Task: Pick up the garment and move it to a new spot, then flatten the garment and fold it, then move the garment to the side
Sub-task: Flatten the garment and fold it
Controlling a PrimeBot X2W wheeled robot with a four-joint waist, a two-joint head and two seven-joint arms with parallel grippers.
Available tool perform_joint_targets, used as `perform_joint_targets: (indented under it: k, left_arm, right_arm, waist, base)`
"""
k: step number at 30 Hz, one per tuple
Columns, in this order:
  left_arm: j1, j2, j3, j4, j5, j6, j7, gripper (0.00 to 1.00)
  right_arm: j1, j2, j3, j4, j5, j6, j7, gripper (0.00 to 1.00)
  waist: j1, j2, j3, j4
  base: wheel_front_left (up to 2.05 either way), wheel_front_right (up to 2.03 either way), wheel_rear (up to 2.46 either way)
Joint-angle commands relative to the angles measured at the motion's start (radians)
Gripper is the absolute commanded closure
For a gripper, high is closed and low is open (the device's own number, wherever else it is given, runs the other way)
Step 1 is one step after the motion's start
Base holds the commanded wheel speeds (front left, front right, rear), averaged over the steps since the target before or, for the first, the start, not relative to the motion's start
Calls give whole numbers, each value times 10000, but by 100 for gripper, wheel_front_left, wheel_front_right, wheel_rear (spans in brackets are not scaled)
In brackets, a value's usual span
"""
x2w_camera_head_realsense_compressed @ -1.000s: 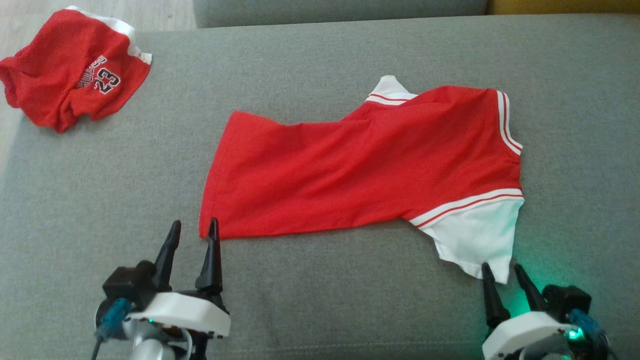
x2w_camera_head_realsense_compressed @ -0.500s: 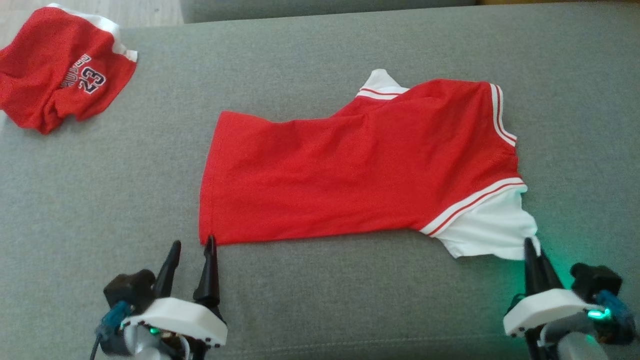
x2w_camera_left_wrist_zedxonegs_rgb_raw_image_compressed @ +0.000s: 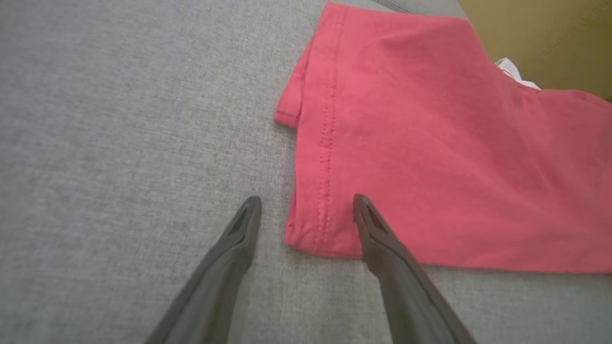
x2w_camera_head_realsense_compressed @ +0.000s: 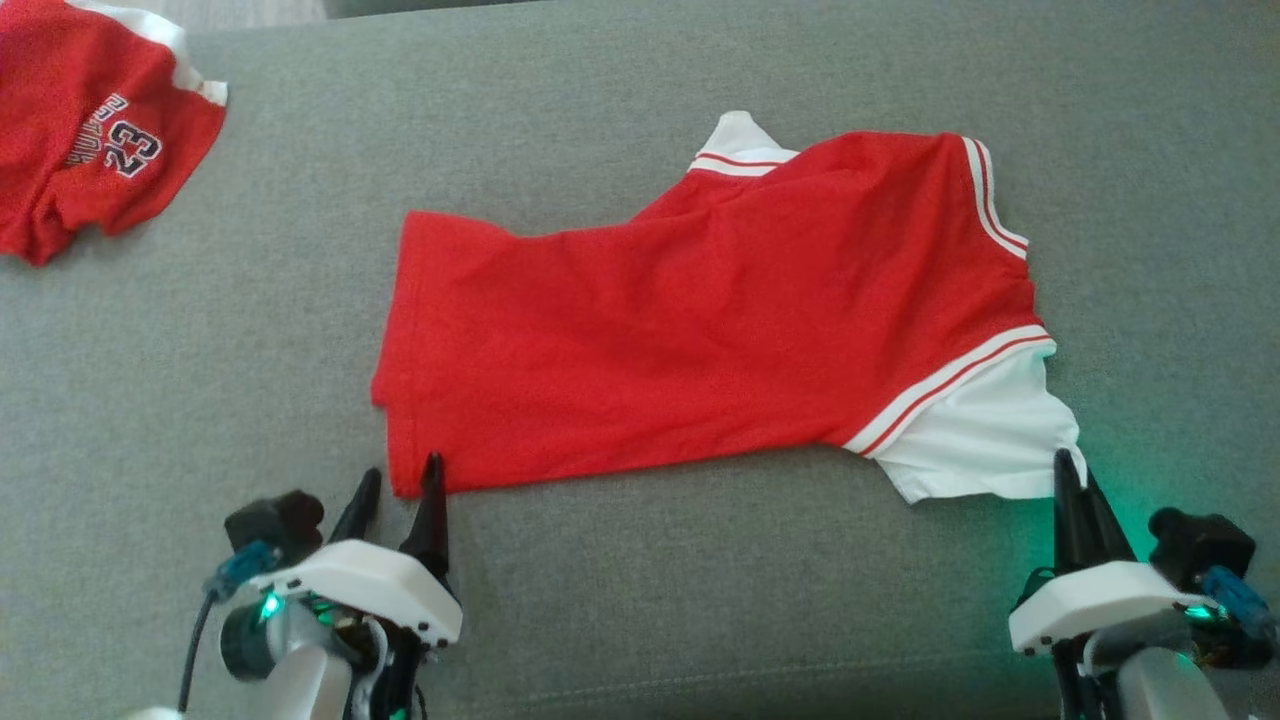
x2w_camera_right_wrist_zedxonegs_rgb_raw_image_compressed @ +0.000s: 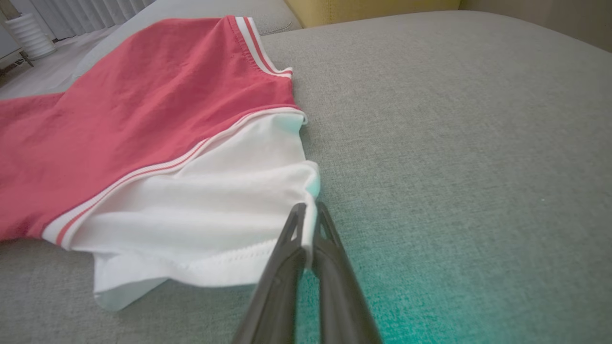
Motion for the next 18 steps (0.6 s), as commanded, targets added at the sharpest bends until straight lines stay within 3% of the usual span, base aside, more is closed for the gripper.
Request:
perform_joint_targets:
  k: [1, 5, 6, 7, 10, 11, 18]
  left_arm:
    - [-311, 22, 258, -75, -86, 54, 101, 0]
    - [-377, 29, 171, 313, -150, 138, 526, 0]
    - [-374, 39, 131, 375, -157, 141, 652, 15]
    - [-367, 40, 99, 403, -186, 125, 762, 49]
    - [-297, 58, -17, 380, -265, 54, 1114, 84]
    - [-264, 64, -40, 312, -293, 32, 1182, 100]
    - [-5, 139, -91, -692, -408, -133, 1077, 100]
  right_arm:
    - [-366, -85, 276, -327, 62, 63, -119, 100]
    - [-373, -85, 359, -369, 105, 63, -137, 100]
    - [-374, -85, 373, -377, 112, 63, -140, 100]
    - [-375, -85, 376, -391, 119, 63, -145, 100]
    - [-361, -85, 366, -460, 116, 63, -159, 100]
    - [-357, -85, 362, -496, 111, 63, -165, 100]
    - [-322, -85, 299, -1003, 50, 63, -244, 100]
  waist:
    - [0, 0, 29, -36]
    - [0, 0, 55, -113]
    - [0, 0, 53, -131]
    - [0, 0, 50, -143]
    - [0, 0, 11, -155]
    - [0, 0, -9, -152]
    - [0, 0, -324, -39]
  base:
    - [0, 0, 0]
    - [0, 0, 0]
    - [0, 0, 0]
    - [0, 0, 0]
    - [0, 0, 0]
    - [0, 0, 0]
    - [0, 0, 0]
